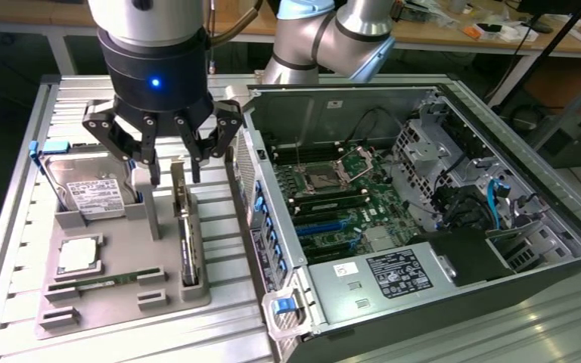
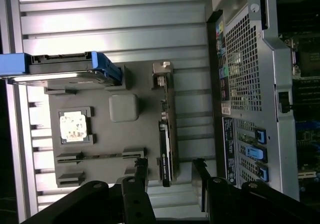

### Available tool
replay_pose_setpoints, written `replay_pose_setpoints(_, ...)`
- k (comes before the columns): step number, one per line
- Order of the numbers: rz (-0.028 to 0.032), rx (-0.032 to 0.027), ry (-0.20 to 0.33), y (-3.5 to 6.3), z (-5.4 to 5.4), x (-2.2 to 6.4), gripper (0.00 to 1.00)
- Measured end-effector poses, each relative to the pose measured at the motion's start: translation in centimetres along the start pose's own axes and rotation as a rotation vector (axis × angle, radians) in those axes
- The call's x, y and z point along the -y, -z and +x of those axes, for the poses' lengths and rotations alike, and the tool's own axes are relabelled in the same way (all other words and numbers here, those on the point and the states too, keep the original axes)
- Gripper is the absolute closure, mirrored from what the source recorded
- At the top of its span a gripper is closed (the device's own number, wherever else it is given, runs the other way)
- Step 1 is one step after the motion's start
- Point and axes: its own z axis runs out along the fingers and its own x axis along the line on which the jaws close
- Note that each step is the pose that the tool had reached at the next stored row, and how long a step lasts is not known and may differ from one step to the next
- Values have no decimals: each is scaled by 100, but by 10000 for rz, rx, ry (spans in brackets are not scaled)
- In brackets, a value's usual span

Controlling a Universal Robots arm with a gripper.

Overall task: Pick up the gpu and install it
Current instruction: 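Pick up the gpu and move the gpu toward the slot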

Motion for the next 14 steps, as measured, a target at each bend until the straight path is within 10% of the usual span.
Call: replay_pose_setpoints(14,-2,2,1,-23,0,6,52)
